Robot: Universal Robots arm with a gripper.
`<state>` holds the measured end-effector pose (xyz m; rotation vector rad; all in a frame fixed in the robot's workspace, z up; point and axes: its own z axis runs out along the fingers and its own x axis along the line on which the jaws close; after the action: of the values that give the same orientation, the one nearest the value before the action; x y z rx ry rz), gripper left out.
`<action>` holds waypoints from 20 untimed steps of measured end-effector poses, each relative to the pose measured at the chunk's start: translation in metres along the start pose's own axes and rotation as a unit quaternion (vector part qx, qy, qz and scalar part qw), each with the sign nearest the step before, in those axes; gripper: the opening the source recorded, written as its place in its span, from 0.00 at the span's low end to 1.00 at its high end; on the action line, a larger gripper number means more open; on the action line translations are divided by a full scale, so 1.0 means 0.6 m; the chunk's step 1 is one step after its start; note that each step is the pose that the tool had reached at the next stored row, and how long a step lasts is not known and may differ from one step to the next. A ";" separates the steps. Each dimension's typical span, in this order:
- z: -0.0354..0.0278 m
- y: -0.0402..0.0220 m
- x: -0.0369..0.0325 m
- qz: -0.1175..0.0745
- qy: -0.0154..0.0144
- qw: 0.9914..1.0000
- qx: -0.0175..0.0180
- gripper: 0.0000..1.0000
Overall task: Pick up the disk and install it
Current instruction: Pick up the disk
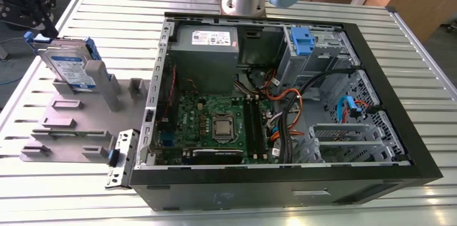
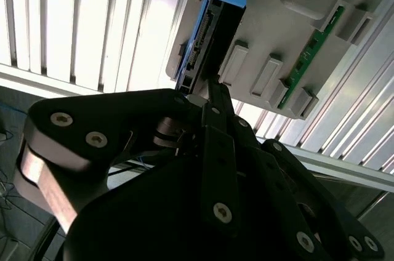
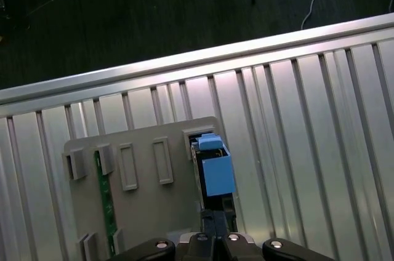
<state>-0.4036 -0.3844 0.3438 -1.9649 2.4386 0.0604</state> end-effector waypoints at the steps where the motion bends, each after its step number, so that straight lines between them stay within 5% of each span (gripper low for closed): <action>1: 0.001 0.000 0.000 -0.002 0.000 1.000 0.000 0.11; 17: 0.004 -0.006 -0.003 -0.029 -0.001 1.000 -0.001 0.11; 19: 0.016 -0.008 -0.003 -0.033 -0.001 0.999 -0.001 0.11; 20: -0.013 -0.008 -0.004 -0.033 -0.001 0.999 -0.001 0.11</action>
<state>-0.3984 -0.3831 0.3513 -2.0439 2.3713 0.0652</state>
